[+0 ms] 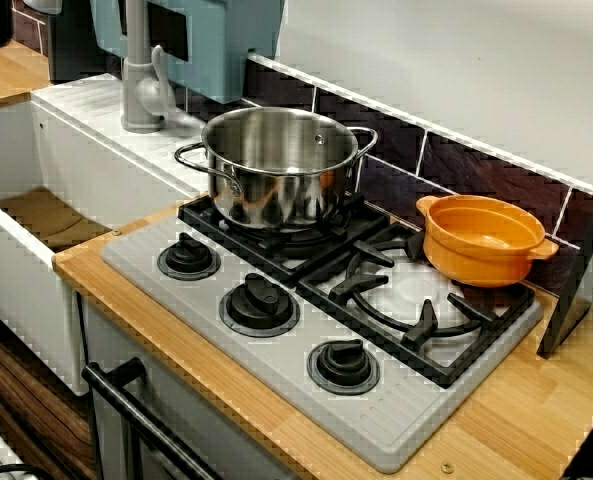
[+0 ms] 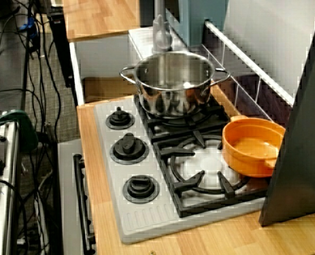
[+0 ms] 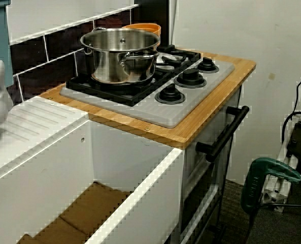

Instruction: Lift pot from stove

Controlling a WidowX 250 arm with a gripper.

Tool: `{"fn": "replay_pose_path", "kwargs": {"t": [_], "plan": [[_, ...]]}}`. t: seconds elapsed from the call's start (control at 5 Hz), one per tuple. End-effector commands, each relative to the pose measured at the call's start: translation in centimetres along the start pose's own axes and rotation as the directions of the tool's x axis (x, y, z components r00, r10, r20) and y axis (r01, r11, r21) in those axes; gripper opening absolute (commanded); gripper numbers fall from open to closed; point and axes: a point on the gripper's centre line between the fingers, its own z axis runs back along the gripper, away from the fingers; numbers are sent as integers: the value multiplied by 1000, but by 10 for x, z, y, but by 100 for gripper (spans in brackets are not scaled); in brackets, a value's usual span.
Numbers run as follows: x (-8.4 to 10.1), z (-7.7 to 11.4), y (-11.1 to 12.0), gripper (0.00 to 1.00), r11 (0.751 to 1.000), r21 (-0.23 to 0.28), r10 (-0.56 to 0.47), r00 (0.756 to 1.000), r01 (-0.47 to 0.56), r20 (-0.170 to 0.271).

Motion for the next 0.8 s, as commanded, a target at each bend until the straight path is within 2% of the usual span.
{"fn": "replay_pose_path", "kwargs": {"t": [0.0, 0.2, 0.4, 0.6], "plan": [[0, 0, 0, 100, 1000, 0, 0, 1000, 0, 0], [29, -5, -15, 100, 996, -31, -89, 996, 89, 2], [53, -16, -22, 100, 991, -17, -130, 991, 130, -9], [80, -26, -32, 100, 981, 29, -194, 981, 194, -13]]}}
